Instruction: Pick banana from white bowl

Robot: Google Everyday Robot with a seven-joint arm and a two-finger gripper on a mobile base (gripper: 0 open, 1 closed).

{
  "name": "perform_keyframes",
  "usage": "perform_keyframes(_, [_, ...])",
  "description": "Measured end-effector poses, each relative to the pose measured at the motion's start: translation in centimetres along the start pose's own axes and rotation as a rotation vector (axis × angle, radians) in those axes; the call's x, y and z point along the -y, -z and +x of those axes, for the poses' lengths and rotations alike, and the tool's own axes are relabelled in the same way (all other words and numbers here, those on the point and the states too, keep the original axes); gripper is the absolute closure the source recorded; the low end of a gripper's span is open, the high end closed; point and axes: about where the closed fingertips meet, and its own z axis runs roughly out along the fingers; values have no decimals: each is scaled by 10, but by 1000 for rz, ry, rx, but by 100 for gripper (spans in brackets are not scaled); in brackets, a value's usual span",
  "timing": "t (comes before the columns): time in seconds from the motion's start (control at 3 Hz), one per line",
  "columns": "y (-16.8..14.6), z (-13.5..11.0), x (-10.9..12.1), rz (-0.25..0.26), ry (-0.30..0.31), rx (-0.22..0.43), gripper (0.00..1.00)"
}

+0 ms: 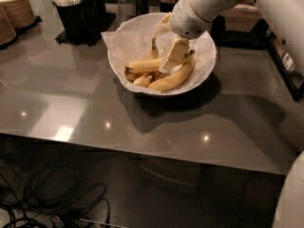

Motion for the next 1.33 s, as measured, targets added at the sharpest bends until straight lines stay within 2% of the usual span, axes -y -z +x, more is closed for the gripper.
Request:
perform_keyframes(0.67, [-22, 19, 6, 9, -47, -3, 36])
perform_keyframes(1.33, [-38, 31, 5, -18, -73, -9, 33])
